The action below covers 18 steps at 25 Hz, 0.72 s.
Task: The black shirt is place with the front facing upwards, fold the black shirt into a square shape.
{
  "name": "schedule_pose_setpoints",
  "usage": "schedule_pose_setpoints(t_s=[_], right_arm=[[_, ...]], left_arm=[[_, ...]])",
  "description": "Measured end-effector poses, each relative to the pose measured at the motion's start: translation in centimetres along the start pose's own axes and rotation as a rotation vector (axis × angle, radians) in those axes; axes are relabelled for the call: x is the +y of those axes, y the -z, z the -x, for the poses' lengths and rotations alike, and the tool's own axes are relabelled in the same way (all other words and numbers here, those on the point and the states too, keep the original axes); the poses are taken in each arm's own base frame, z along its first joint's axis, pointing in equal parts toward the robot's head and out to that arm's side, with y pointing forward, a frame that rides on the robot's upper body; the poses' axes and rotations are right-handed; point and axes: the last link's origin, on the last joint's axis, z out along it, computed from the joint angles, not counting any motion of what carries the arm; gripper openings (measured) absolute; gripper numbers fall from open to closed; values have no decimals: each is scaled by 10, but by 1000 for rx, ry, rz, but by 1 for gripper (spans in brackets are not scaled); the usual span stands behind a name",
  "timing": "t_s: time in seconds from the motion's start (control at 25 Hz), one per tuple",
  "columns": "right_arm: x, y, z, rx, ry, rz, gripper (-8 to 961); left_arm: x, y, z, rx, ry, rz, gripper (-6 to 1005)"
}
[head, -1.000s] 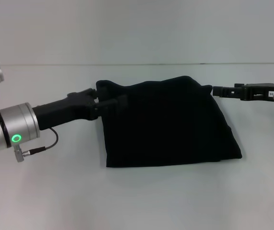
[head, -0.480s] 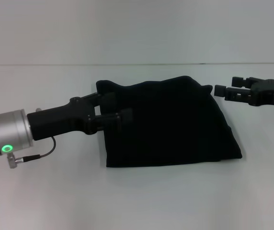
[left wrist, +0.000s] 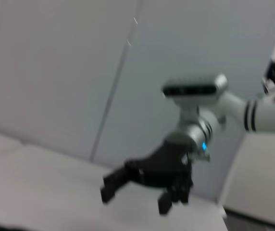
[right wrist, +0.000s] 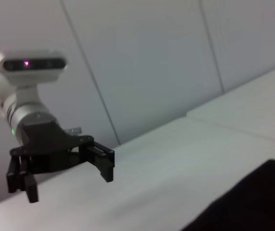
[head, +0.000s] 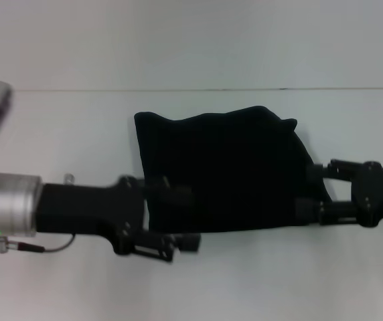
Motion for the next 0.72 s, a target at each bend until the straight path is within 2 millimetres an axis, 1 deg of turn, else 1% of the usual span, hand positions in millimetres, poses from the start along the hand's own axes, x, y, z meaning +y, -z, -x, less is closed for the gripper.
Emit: schedule_pose_setpoints(t_s=[0.12, 0.28, 0.48, 0.72], right_arm=[[2, 4, -4, 43, 0, -33, 919], [-2, 12, -1, 72, -38, -105, 919], [-9, 21, 8, 109, -86, -198, 919], [-15, 16, 10, 187, -101, -241, 919]], left_arm=[[-3, -12, 4, -116, 43, 18, 908], [-10, -27, 3, -238, 69, 7, 908], [-20, -38, -7, -264, 14, -57, 908], [-26, -39, -11, -259, -3, -95, 908]])
